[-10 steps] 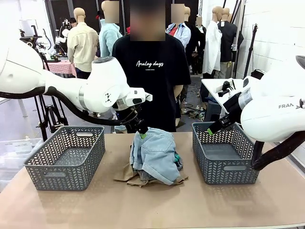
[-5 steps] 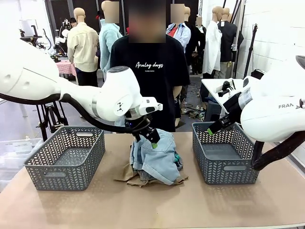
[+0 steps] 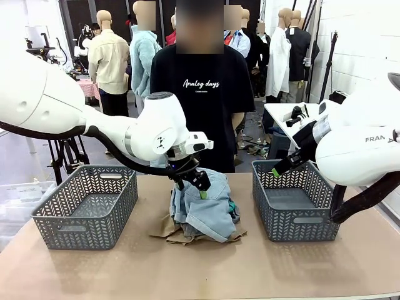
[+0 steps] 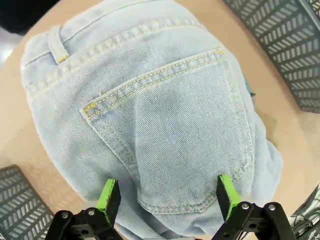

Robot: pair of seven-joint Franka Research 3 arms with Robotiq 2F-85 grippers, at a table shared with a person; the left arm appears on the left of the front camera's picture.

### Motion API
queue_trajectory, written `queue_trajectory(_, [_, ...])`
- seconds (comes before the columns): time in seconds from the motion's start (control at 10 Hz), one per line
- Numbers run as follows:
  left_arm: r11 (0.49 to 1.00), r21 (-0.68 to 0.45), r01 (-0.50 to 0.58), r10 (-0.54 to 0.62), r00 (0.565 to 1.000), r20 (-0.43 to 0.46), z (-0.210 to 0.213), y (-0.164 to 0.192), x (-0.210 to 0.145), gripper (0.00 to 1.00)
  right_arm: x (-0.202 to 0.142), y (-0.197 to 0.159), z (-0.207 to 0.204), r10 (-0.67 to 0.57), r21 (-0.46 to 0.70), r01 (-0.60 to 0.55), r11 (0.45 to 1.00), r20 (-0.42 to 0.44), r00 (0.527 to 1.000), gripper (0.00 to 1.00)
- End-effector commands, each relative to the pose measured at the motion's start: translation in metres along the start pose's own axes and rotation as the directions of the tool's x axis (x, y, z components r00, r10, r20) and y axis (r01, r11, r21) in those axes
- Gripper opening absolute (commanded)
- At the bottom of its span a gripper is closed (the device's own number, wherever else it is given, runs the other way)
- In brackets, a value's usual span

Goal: Sort the tops and bottoms.
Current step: Lift clothes from the center of the table with your left hand.

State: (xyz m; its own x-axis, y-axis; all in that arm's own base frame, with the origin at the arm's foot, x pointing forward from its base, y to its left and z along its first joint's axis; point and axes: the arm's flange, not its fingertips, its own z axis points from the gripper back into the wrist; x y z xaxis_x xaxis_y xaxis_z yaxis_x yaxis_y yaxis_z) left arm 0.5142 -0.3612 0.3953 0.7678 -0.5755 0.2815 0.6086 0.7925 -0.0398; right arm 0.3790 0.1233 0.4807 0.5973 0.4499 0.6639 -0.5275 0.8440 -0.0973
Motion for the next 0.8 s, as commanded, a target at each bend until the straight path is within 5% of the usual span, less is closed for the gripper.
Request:
queue_trajectory(0.0, [1.000,-0.003,-0.012,0.012,1.000,-0.021,-0.0011,-0.0042,0.0069,0.93,0.0001,-0.0009,-0.0028,-0.004,-0.002,0.004,1.000,0.009,1.000,1.00])
queue_trajectory(0.7, [0.992,-0.042,-0.118,0.116,0.992,-0.053,0.0007,-0.0036,0.0040,0.08,0.0001,-0.0009,-0.0028,-0.004,-0.002,0.004,1.000,0.009,1.000,1.00])
